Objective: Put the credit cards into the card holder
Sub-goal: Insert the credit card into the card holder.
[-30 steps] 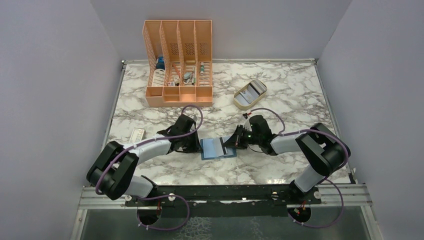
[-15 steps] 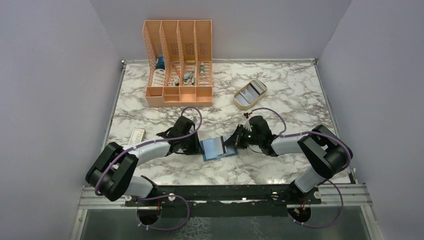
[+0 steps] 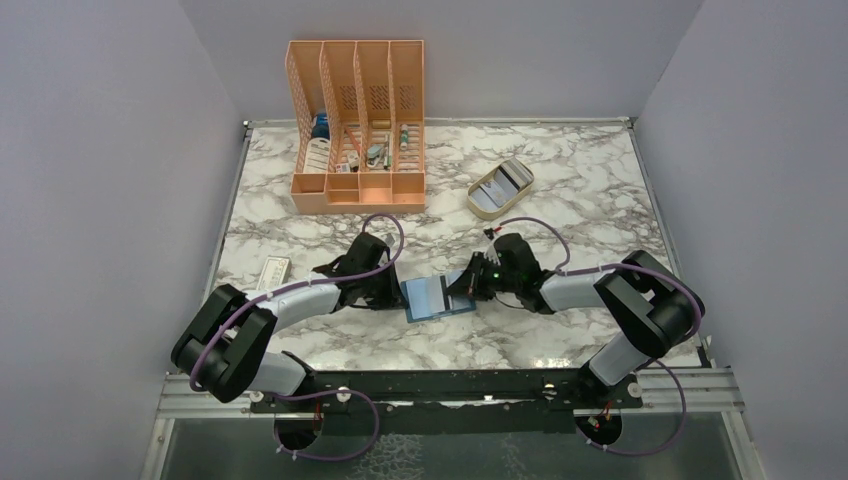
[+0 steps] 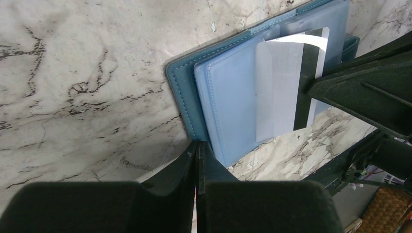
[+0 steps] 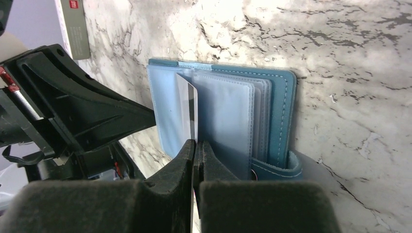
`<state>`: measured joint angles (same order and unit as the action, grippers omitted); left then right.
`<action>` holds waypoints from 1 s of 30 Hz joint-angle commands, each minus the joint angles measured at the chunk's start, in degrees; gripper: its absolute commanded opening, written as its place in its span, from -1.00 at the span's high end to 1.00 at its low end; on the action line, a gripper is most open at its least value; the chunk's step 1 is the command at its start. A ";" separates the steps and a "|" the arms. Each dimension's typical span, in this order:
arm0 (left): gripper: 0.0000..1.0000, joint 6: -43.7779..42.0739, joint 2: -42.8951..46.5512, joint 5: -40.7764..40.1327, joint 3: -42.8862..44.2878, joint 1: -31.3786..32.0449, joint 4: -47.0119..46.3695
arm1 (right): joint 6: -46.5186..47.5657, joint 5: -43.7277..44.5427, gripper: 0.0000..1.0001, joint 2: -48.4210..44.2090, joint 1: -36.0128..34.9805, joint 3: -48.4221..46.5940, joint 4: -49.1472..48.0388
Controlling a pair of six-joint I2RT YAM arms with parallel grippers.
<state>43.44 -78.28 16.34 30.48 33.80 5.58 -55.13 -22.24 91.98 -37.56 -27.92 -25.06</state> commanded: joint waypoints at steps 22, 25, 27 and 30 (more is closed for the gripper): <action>0.88 0.93 -3.39 4.28 -0.59 0.08 -4.34 | 12.75 2.17 0.10 1.17 -2.78 -11.67 21.09; 0.88 0.94 -3.69 4.32 -0.47 0.13 -4.85 | 12.31 -0.06 0.10 1.89 -3.21 -11.48 18.36; 0.88 0.73 -3.93 4.42 -0.27 0.12 -4.86 | 11.81 -1.63 0.10 2.68 -3.37 -11.79 16.94; 0.88 0.22 -4.11 4.35 0.32 0.12 -4.22 | 10.99 -3.83 0.10 2.58 -3.78 -11.18 14.31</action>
<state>44.23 -81.03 20.08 30.48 33.80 1.50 -43.68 -22.39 93.30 -40.45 -39.22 -8.05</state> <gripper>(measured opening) 0.059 0.448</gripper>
